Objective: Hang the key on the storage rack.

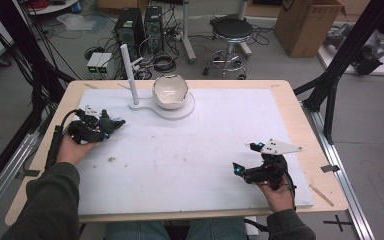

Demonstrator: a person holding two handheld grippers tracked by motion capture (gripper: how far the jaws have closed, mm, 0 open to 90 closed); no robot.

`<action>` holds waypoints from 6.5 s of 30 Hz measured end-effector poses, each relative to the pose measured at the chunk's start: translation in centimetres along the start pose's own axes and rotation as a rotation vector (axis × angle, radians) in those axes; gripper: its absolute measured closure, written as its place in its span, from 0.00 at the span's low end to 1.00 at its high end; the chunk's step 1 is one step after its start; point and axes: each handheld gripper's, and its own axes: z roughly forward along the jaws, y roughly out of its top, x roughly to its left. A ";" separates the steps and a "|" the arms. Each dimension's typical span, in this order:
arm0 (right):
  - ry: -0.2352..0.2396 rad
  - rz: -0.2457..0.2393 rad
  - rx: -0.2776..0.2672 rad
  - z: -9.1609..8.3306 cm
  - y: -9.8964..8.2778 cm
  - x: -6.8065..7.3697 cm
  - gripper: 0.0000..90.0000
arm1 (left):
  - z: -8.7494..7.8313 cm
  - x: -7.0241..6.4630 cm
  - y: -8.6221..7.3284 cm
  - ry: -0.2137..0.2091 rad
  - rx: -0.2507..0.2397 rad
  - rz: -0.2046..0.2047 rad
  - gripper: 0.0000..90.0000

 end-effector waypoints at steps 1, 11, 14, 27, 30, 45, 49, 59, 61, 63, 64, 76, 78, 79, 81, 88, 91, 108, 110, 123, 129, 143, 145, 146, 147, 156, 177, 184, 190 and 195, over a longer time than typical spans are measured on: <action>-0.001 -0.002 -0.002 0.0 0.0 0.0 0.03 | -0.2 0.0 -0.1 -0.003 -0.011 -0.001 0.57; -0.008 0.002 -0.001 -0.1 0.0 0.1 0.03 | -1.5 -0.9 -0.7 -0.002 -0.096 0.010 0.57; -0.008 0.002 0.000 -0.1 0.0 0.1 0.03 | -1.7 -1.3 -1.0 -0.004 -0.120 0.010 0.57; -0.006 -0.002 -0.002 -0.1 0.1 0.2 0.03 | -3.5 -2.8 -0.9 -0.027 -0.228 0.016 0.58; -0.005 0.000 -0.002 -0.1 0.1 0.2 0.03 | -3.8 -3.0 -0.9 -0.039 -0.256 0.008 0.58; -0.009 -0.004 -0.004 -0.1 0.0 0.1 0.03 | -5.1 -2.9 -0.6 -0.069 -0.387 -0.040 0.60; -0.008 -0.001 -0.004 -0.1 0.0 0.1 0.03 | -5.5 -2.9 -0.5 -0.087 -0.417 -0.058 0.60; -0.006 0.001 -0.004 -0.1 0.1 0.1 0.03 | -6.2 -2.5 0.1 -0.100 -0.454 -0.083 0.60; -0.004 0.003 -0.004 -0.1 0.1 0.1 0.03 | -6.5 -2.4 0.4 -0.104 -0.466 -0.086 0.60; -0.005 0.006 -0.005 -0.1 0.1 0.1 0.03 | -6.8 -2.3 0.8 -0.106 -0.483 -0.088 0.60; -0.005 0.005 -0.005 -0.1 0.1 0.1 0.03 | -6.8 -2.3 0.9 -0.106 -0.488 -0.090 0.60; -0.002 0.001 -0.008 -0.2 0.1 0.1 0.03 | -7.5 -1.7 2.4 -0.128 -0.533 -0.115 0.60; -0.003 -0.001 -0.010 -0.1 0.1 0.1 0.03 | -7.5 -1.5 2.7 -0.134 -0.536 -0.121 0.60; -0.002 -0.002 -0.011 -0.1 0.2 0.0 0.03 | -7.6 -1.5 2.8 -0.134 -0.534 -0.123 0.60; 0.000 0.005 -0.012 -0.2 0.2 0.1 0.03 | -7.6 -1.3 3.1 -0.129 -0.532 -0.127 0.60; 0.006 0.001 -0.020 -0.3 0.2 0.0 0.03 | -7.7 -0.9 4.3 -0.112 -0.525 -0.121 0.60; 0.010 0.001 -0.022 -0.3 0.2 0.0 0.03 | -7.8 -1.0 4.9 -0.101 -0.515 -0.108 0.60; 0.014 -0.001 -0.031 -0.5 0.2 0.0 0.03 | -6.9 -1.0 6.9 -0.076 -0.478 -0.098 0.60; 0.017 0.000 -0.029 -0.5 0.2 0.0 0.03 | -6.8 -0.9 7.0 -0.071 -0.474 -0.099 0.60; 0.022 -0.002 -0.034 -0.5 0.2 -0.1 0.03 | -5.7 -0.7 7.2 -0.040 -0.425 -0.099 0.60; 0.024 -0.004 -0.033 -0.4 0.2 -0.1 0.03 | -5.1 -0.9 7.4 -0.036 -0.419 -0.100 0.60; 0.031 0.001 -0.031 -0.5 0.1 -0.1 0.03 | -4.3 -1.4 7.6 -0.024 -0.385 -0.070 0.60; 0.031 0.002 -0.031 -0.5 0.1 -0.1 0.03 | -4.3 -1.5 7.6 -0.026 -0.379 -0.058 0.60; 0.031 0.001 -0.031 -0.5 0.1 -0.1 0.03 | -4.3 -1.5 7.6 -0.026 -0.378 -0.058 0.60; 0.031 0.001 -0.031 -0.5 0.1 -0.1 0.03 | -4.3 -1.5 7.6 -0.025 -0.376 -0.052 0.60; 0.031 0.001 -0.035 -0.5 0.1 -0.2 0.03 | -4.4 -1.8 7.6 -0.033 -0.382 -0.042 0.60; 0.031 0.003 -0.035 -0.5 0.1 -0.2 0.03 | -3.9 -2.3 7.7 -0.040 -0.352 -0.001 0.59; 0.033 0.004 -0.035 -0.6 0.2 -0.1 0.03 | -3.7 -2.3 7.7 -0.041 -0.348 -0.009 0.59; 0.029 0.000 -0.040 -0.6 0.2 -0.2 0.03 | -3.2 -2.2 7.4 -0.040 -0.345 -0.035 0.59; 0.031 -0.003 -0.042 -0.6 0.2 -0.2 0.03 | -2.8 -2.2 7.0 -0.036 -0.342 -0.052 0.59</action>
